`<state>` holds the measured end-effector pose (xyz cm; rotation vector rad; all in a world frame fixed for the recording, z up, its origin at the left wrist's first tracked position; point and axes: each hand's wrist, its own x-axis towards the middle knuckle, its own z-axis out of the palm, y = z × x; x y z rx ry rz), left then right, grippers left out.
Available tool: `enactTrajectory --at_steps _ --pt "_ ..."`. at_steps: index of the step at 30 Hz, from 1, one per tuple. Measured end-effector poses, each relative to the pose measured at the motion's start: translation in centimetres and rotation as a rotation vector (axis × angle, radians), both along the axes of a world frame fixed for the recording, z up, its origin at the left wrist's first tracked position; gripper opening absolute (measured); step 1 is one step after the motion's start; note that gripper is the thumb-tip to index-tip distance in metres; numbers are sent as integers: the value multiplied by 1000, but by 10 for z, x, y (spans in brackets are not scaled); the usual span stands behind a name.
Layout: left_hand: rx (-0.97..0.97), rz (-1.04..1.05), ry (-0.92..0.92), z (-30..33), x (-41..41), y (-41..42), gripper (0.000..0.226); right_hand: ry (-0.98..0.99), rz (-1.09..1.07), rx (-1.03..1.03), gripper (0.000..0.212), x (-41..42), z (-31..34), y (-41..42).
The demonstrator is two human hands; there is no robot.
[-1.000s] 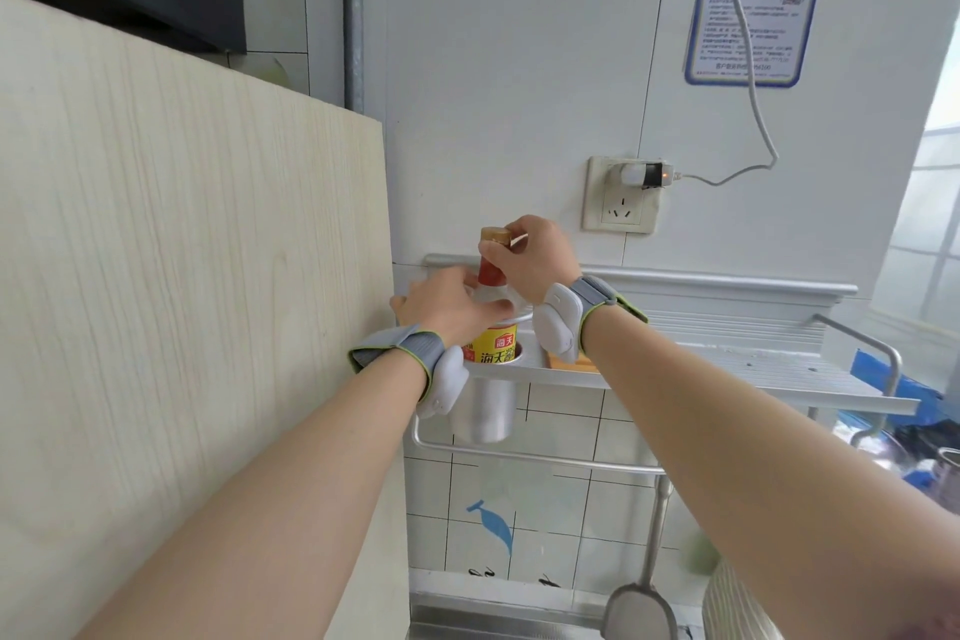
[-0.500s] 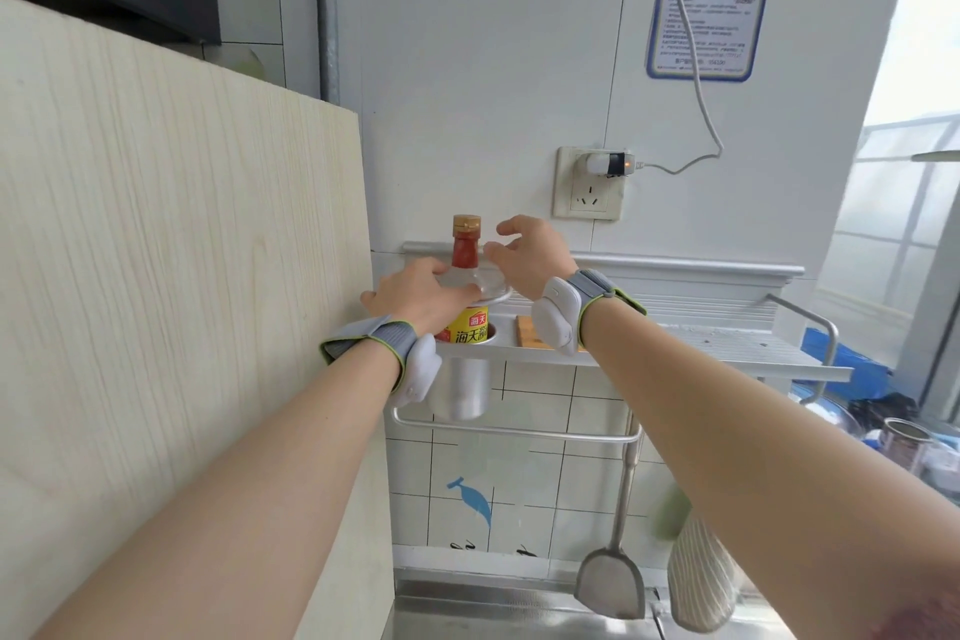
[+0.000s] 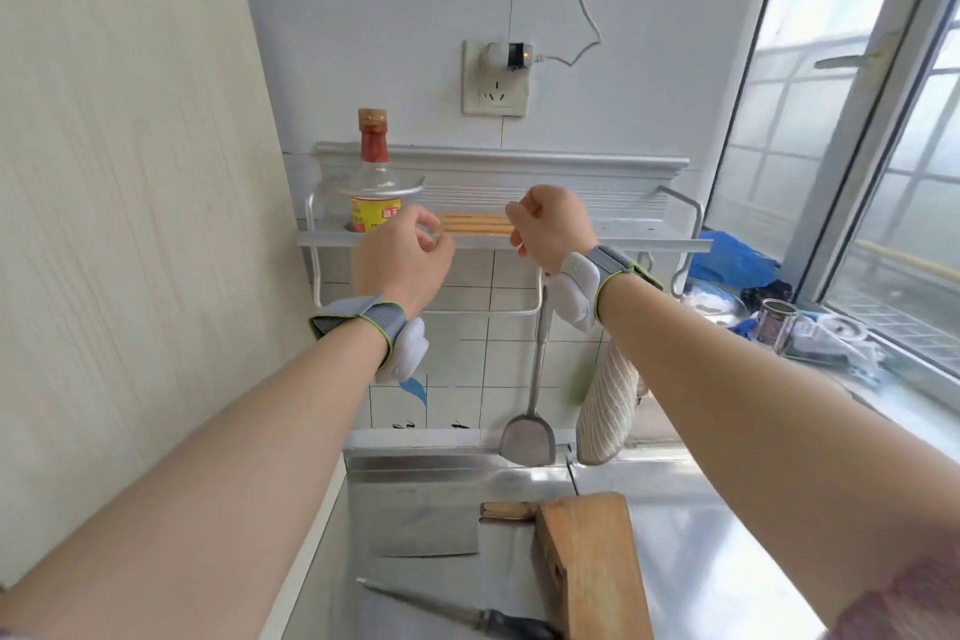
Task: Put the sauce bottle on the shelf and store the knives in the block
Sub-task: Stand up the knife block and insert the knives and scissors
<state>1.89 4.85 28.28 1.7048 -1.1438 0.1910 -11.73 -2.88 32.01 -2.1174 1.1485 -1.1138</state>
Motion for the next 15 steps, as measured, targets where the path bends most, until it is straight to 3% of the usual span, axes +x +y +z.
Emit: enactTrajectory --at_steps 6,15 --pt "205 -86 -69 -51 -49 -1 17 25 -87 124 27 -73 -50 4" --pt "554 -261 -31 -128 -103 -5 18 111 -111 314 30 -143 -130 6"
